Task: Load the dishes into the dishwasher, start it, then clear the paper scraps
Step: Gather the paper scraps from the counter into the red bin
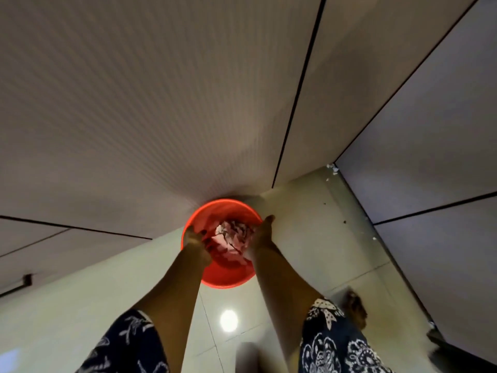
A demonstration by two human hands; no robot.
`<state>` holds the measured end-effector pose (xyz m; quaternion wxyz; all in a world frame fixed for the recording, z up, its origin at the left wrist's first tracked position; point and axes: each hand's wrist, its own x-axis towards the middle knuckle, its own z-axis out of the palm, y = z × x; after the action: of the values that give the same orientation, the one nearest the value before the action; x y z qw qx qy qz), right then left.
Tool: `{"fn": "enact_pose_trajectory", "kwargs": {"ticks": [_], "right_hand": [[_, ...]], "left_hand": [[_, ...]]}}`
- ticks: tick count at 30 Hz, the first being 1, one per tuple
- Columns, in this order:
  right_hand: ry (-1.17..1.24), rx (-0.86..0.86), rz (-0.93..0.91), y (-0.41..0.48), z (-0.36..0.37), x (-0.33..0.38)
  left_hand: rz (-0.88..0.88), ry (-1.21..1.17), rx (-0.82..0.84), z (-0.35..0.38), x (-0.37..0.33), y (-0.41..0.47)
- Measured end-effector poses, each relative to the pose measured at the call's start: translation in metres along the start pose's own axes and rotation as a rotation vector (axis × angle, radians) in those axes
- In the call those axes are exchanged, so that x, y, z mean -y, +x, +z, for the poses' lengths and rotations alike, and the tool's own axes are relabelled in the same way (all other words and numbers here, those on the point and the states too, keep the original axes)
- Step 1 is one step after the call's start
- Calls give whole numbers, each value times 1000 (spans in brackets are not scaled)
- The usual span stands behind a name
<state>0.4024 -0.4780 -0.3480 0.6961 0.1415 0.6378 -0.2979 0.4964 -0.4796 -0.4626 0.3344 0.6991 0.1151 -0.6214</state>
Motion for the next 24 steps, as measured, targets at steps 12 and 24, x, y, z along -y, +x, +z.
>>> {"fn": "enact_pose_trajectory", "kwargs": {"ticks": [12, 24], "right_hand": [[115, 146, -224, -247, -100, 32], [332, 243, -834, -472, -276, 168]], "left_hand": [[-11, -147, 293, 5, 3, -334], [307, 246, 951, 188, 36, -576]]}}
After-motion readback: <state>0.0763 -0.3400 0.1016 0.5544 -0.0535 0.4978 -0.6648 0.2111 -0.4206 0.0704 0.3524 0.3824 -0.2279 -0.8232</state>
